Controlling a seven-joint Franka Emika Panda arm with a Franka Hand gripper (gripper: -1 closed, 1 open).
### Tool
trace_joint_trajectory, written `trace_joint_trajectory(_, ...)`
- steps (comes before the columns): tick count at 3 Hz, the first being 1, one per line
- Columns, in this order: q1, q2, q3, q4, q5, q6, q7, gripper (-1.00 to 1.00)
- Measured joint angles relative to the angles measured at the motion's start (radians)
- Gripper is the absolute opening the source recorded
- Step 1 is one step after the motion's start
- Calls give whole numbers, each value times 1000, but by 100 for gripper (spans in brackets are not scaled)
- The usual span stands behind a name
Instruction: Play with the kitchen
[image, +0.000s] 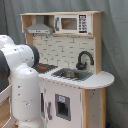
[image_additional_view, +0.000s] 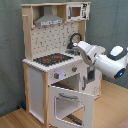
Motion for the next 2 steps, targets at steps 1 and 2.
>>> trace_joint_trajectory(1, 15, -68, 0, 52, 20, 14, 87, 100)
trace_joint_trajectory(2, 29, -125, 1, 91, 40, 15, 174, 100)
